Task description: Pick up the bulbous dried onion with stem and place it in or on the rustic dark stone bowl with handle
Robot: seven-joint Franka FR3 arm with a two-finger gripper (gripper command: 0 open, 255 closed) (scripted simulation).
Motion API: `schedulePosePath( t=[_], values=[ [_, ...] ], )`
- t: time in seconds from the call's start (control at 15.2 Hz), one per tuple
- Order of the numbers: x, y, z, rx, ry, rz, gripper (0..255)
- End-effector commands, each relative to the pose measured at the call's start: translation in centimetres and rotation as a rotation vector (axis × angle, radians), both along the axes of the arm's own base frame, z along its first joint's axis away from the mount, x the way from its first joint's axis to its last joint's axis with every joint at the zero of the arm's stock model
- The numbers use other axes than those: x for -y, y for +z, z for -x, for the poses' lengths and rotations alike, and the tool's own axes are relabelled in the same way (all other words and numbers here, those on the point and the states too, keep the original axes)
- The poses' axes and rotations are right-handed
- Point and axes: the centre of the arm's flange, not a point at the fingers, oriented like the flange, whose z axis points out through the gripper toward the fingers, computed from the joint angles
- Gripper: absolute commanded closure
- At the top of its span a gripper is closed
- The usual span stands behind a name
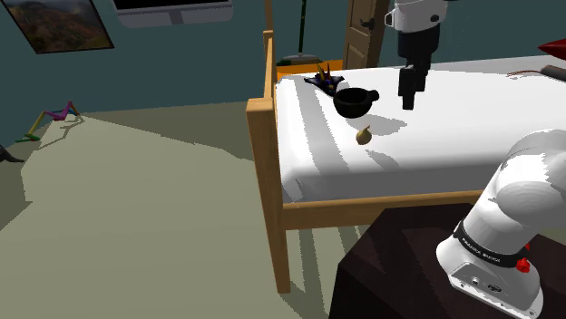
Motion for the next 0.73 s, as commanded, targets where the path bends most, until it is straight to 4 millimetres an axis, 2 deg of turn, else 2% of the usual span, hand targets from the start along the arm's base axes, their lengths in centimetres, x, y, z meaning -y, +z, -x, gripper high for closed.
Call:
schedulePosePath(
  t=[0.0,0.66],
  values=[
    [0.0,0.0,0.0,0.000,0.000,0.000,0],
    [6.4,-8.5,-8.2,0.045,0.043,-0.160,0]
  ],
)
